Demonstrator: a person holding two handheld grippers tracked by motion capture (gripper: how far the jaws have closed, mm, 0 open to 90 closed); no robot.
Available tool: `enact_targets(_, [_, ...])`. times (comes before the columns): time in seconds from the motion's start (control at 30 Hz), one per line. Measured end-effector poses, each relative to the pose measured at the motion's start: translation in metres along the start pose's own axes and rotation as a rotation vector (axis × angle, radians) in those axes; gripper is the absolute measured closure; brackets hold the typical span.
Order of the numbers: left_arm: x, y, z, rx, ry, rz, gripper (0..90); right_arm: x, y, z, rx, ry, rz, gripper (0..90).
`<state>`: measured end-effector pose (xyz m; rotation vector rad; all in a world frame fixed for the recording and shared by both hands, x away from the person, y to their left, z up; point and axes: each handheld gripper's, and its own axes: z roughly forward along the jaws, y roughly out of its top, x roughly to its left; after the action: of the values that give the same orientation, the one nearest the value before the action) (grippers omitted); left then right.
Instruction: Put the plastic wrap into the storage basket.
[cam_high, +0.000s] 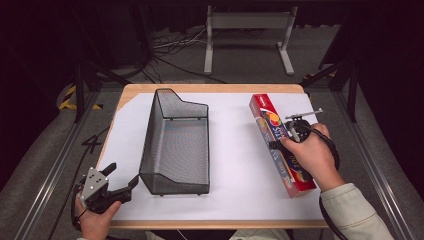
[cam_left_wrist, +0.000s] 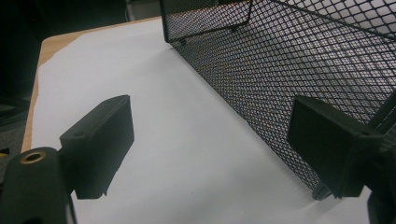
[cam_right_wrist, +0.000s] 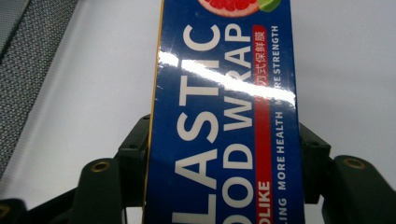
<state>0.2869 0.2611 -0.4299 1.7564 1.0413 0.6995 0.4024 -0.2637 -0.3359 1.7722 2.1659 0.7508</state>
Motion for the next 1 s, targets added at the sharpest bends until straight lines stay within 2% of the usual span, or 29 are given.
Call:
enact_targets(0.3, [0.0, 0.0, 0.0, 0.0, -0.002, 0.001, 15.5, 0.008, 0.007, -0.021, -0.027, 0.026, -0.01, 39.1])
enact_targets(0.53, [0.0, 0.0, 0.0, 0.0, -0.001, 0.0, 15.5, 0.015, 0.011, -0.03, -0.034, 0.039, -0.025, 39.1])
enact_targets(0.77, [0.0, 0.0, -0.002, 0.002, 0.006, 0.003, 15.5, 0.032, 0.014, -0.034, -0.025, 0.069, -0.069, 39.1])
enact_targets(1.0, [0.001, -0.001, -0.004, -0.001, 0.012, 0.001, 15.5, 0.059, 0.02, -0.033, -0.024, 0.11, -0.118, 39.0])
